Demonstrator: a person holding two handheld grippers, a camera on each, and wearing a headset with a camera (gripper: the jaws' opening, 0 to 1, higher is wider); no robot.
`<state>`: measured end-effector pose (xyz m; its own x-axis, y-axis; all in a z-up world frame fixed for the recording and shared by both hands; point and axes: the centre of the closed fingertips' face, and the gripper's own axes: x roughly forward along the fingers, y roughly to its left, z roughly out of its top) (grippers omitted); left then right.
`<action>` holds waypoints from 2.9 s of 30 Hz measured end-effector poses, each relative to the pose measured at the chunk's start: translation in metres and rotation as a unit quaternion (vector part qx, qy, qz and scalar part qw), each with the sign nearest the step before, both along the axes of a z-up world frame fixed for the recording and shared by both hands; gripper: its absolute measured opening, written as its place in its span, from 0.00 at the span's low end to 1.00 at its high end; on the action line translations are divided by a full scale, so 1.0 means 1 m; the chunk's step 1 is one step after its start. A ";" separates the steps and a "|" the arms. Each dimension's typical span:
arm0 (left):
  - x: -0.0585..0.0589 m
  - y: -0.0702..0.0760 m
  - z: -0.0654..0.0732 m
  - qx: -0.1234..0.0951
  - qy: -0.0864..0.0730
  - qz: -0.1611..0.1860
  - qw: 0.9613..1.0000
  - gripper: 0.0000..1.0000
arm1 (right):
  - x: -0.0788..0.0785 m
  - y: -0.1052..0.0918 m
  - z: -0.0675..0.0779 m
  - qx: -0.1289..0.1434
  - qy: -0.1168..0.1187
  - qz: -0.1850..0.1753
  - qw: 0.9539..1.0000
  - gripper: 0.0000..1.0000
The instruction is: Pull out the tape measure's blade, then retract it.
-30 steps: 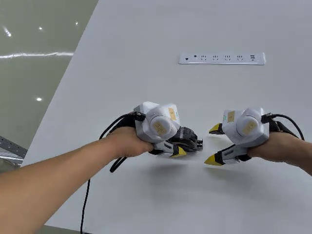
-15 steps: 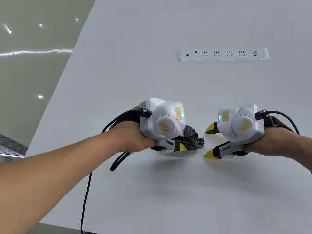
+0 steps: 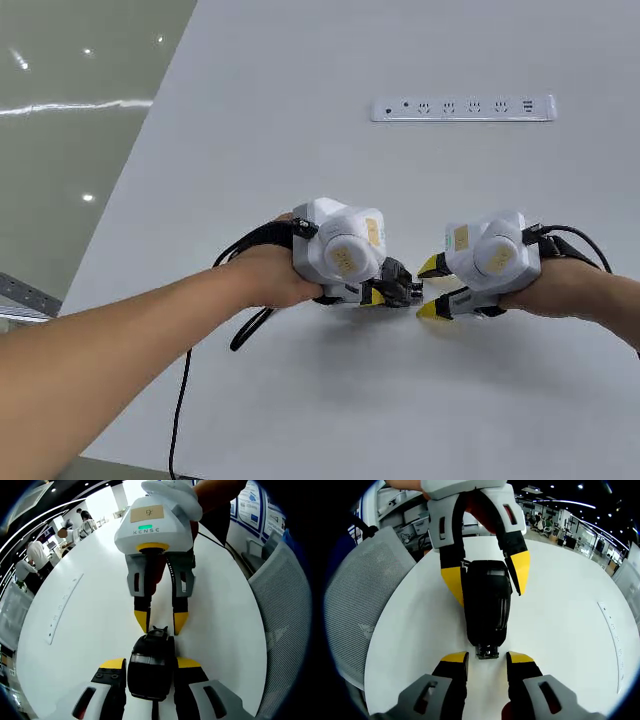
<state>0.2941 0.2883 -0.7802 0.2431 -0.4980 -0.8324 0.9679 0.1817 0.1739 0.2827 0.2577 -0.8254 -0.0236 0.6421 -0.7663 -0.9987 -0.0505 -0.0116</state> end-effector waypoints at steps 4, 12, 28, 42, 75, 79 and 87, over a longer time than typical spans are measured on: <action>-0.001 -0.001 0.000 0.002 0.002 -0.004 1.000 0.33 | 0.000 0.002 0.000 0.004 -0.002 0.003 1.000 0.19; -0.001 -0.001 -0.001 0.004 0.005 -0.008 1.000 0.32 | 0.002 0.004 -0.001 0.003 0.002 -0.003 1.000 0.16; -0.001 -0.001 -0.001 0.004 0.010 -0.016 1.000 0.31 | 0.000 0.003 0.000 -0.001 -0.002 0.011 1.000 0.12; -0.002 -0.001 -0.002 0.001 0.012 -0.026 1.000 0.30 | 0.000 0.002 0.000 -0.003 -0.009 0.014 1.000 0.11; -0.002 -0.002 -0.001 0.000 0.013 -0.028 1.000 0.29 | 0.001 -0.033 0.000 -0.004 0.003 0.001 1.000 0.11; -0.002 -0.002 -0.001 -0.001 0.013 -0.028 1.000 0.29 | 0.001 -0.038 0.000 -0.006 0.005 -0.002 1.000 0.11; -0.002 -0.002 -0.002 0.000 0.013 -0.029 1.000 0.29 | -0.003 -0.050 0.004 -0.008 0.005 -0.004 1.000 0.11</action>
<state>0.2926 0.2862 -0.7818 0.1926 -0.5104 -0.8381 0.9808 0.1256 0.1490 0.2792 0.2077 -0.8218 -0.0260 0.6295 -0.7765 -0.9991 -0.0425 -0.0009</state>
